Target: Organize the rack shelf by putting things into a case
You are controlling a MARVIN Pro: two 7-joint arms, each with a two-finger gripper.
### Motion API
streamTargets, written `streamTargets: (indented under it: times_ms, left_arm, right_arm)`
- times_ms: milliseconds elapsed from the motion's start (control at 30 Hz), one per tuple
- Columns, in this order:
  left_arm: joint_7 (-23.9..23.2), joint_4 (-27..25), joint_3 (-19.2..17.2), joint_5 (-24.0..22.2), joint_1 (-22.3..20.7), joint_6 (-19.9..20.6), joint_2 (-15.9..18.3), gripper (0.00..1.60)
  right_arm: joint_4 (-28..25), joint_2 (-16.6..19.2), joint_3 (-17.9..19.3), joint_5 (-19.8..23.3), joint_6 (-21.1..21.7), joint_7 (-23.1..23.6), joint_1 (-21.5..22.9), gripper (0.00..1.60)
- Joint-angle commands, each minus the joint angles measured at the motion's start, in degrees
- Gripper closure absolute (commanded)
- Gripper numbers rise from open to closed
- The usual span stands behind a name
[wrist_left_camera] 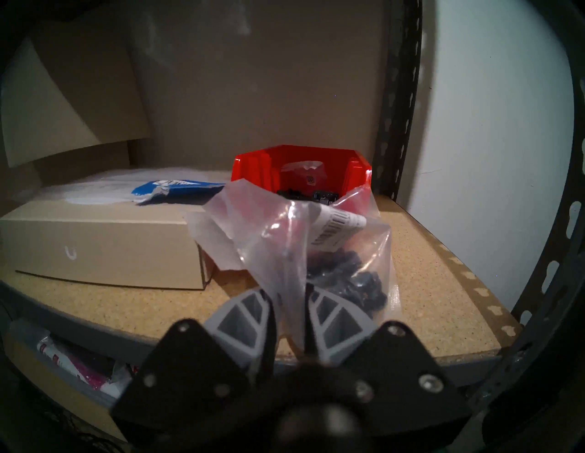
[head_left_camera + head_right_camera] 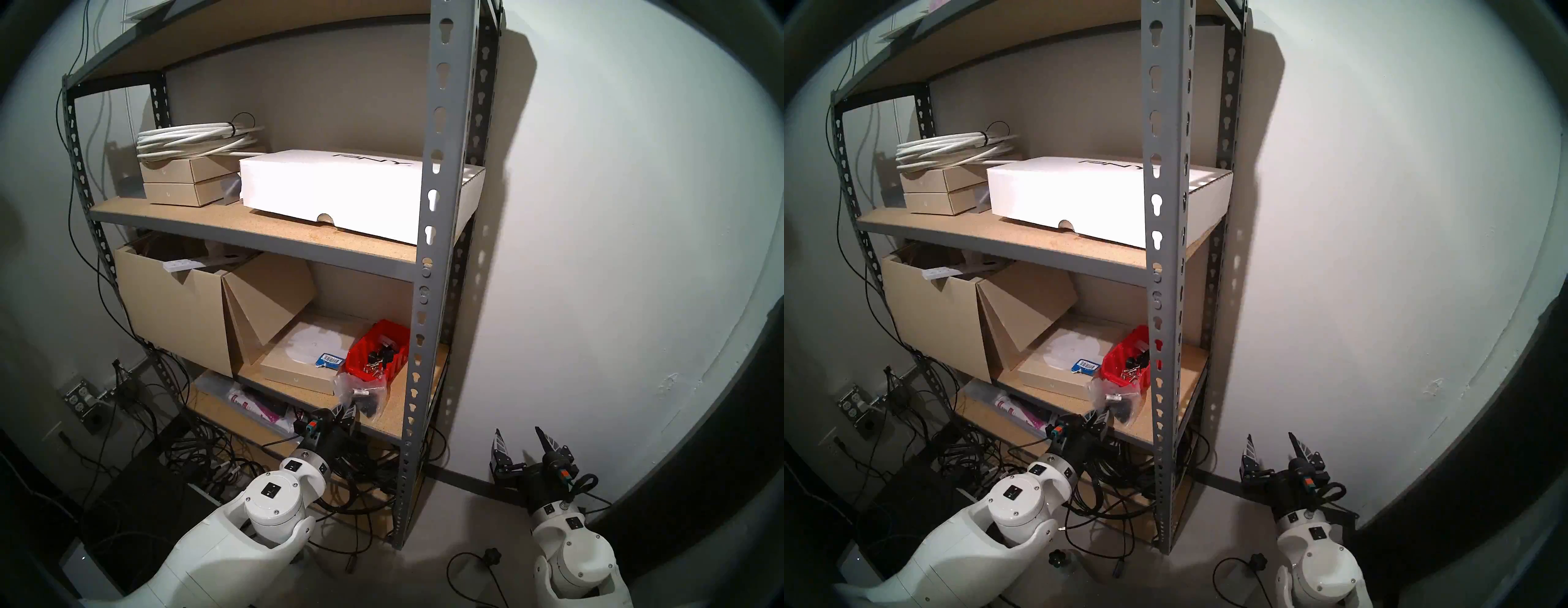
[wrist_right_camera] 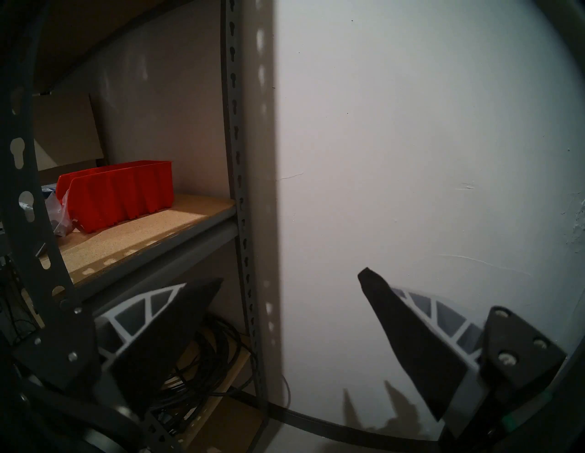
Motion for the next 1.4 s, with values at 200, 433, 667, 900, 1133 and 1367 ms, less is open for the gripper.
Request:
streamTargets:
  times_ms: [200, 433, 667, 900, 1133, 1367]
  left_arm:
    - [-0.76, -3.38, -1.23, -1.02, 2.79, -2.78, 1.34, 1.6]
    - [-0.92, -7.41, -2.12, -1.28, 4.58, -4.58, 2.47, 1.6]
    - [-0.73, -10.3, -3.13, -1.61, 5.35, -4.98, 3.19, 1.6]
    - [-0.95, -12.05, -3.5, -2.14, 5.5, -4.69, 3.57, 1.6]
    - [-0.86, -13.89, -4.25, -2.81, 5.06, -4.2, 4.0, 1.6]
    - [-0.92, -15.43, -5.19, -3.27, 3.17, -3.0, 4.5, 1.6]
  right_arm:
    - [-1.2, 0.0, 0.0, 0.01, -0.11, 0.0, 0.04, 0.0]
    - [-1.15, 0.01, 0.0, 0.01, -0.15, 0.01, 0.07, 0.0]
    - [-1.15, 0.01, 0.0, 0.01, -0.15, 0.01, 0.07, 0.0]
    - [-1.16, 0.01, 0.0, 0.01, -0.15, 0.01, 0.07, 0.0]
    - [-1.14, 0.01, 0.0, 0.01, -0.16, 0.01, 0.07, 0.0]
    - [-1.12, 0.01, 0.0, 0.01, -0.17, 0.01, 0.09, 0.0]
